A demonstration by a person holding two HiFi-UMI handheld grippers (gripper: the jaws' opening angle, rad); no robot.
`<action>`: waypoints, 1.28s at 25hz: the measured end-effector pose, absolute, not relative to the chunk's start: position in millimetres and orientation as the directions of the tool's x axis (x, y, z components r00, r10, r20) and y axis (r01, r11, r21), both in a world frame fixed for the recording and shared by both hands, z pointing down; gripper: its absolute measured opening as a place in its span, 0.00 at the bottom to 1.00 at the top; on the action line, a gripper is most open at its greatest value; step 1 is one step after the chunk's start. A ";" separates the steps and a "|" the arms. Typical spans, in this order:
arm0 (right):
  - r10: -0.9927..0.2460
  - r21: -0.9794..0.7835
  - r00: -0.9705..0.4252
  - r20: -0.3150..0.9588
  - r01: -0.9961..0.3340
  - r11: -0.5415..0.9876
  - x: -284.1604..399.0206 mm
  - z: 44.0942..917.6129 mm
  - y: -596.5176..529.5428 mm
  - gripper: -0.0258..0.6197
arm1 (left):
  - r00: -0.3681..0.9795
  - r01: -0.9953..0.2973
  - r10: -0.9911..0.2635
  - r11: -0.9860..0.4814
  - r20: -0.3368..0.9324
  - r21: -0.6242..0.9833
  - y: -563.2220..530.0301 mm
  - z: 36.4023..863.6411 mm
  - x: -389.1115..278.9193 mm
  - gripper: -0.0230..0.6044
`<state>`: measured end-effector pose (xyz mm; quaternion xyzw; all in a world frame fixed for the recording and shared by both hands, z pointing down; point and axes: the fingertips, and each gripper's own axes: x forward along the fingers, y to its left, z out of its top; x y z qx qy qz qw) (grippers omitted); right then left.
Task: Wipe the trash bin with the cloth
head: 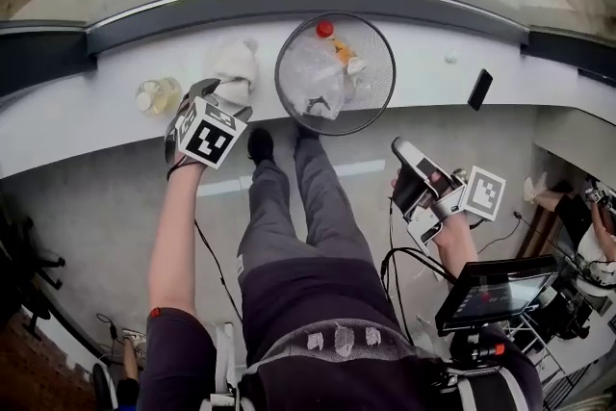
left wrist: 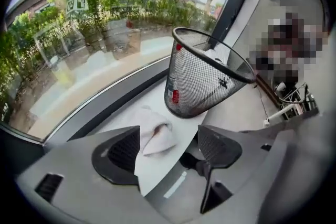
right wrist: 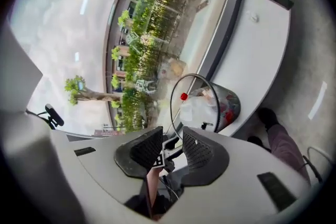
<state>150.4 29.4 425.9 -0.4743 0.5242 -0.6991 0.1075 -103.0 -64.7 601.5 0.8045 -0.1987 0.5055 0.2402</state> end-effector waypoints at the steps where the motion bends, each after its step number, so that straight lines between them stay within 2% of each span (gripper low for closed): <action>1: -0.674 -0.845 -0.512 0.533 -0.349 -0.404 156.1 409.2 25.9 0.21 | 0.391 -0.546 -0.063 -0.819 0.918 0.176 -67.4 588.8 -105.0 0.55; 4: -0.754 -0.902 -0.504 0.422 -0.315 -0.295 155.2 363.0 9.4 0.21 | 0.383 -0.493 -0.086 -0.861 0.920 0.125 -83.9 544.5 -111.2 0.55; 6: -0.789 -0.941 -0.527 0.314 -0.283 -0.186 142.7 329.2 -0.3 0.21 | 0.434 -0.463 -0.113 -0.879 0.894 0.114 -85.9 498.6 -109.4 0.55; 7: -0.802 -0.954 -0.539 0.257 -0.276 -0.120 136.6 308.4 -2.2 0.21 | 0.481 -0.442 -0.128 -0.890 0.867 0.114 -82.7 465.6 -103.0 0.51; 9: -0.812 -0.957 -0.564 0.149 -0.290 0.026 126.6 262.5 -0.2 0.21 | 0.621 -0.396 -0.177 -0.912 0.763 0.110 -75.2 385.6 -81.8 0.35; 10: -0.811 -0.947 -0.576 0.102 -0.306 0.098 121.6 240.0 2.6 0.21 | 0.700 -0.375 -0.197 -0.919 0.687 0.118 -71.9 345.8 -70.5 0.22; 11: -0.808 -0.932 -0.586 0.061 -0.324 0.165 116.9 219.5 6.3 0.21 | 0.772 -0.355 -0.204 -0.924 0.602 0.141 -69.0 310.0 -60.2 0.03; 13: -0.801 -0.892 -0.599 -0.001 -0.361 0.271 112.9 182.9 12.8 0.21 | 0.868 -0.313 -0.192 -0.928 0.458 0.204 -65.2 252.4 -41.1 0.03; 15: -0.801 -0.854 -0.597 -0.051 -0.390 0.345 121.6 145.9 15.6 0.19 | 0.897 -0.292 -0.191 -0.933 0.398 0.212 -63.8 205.6 -20.3 0.03; 18: -0.812 -0.836 -0.570 -0.123 -0.382 0.395 152.1 90.4 34.1 0.12 | 0.890 -0.266 -0.182 -0.952 0.419 0.152 -36.8 149.5 15.1 0.03; 21: -0.816 -0.829 -0.547 -0.187 -0.357 0.429 174.7 49.1 65.7 0.04 | 0.889 -0.209 -0.115 -0.963 0.442 0.170 13.1 115.2 35.5 0.03; 24: -0.817 -0.812 -0.529 -0.228 -0.360 0.460 185.8 35.5 93.5 0.04 | 0.869 -0.147 -0.063 -0.980 0.491 0.134 51.4 106.3 44.0 0.03; 27: -0.820 -0.799 -0.513 -0.255 -0.365 0.477 203.7 40.4 118.6 0.04 | 0.849 -0.126 -0.073 -0.990 0.523 0.066 76.0 108.3 57.5 0.03; 32: -0.813 -0.784 -0.512 -0.277 -0.369 0.499 206.9 48.3 123.1 0.04 | 0.890 -0.117 -0.073 -0.991 0.450 0.070 77.3 97.1 75.3 0.03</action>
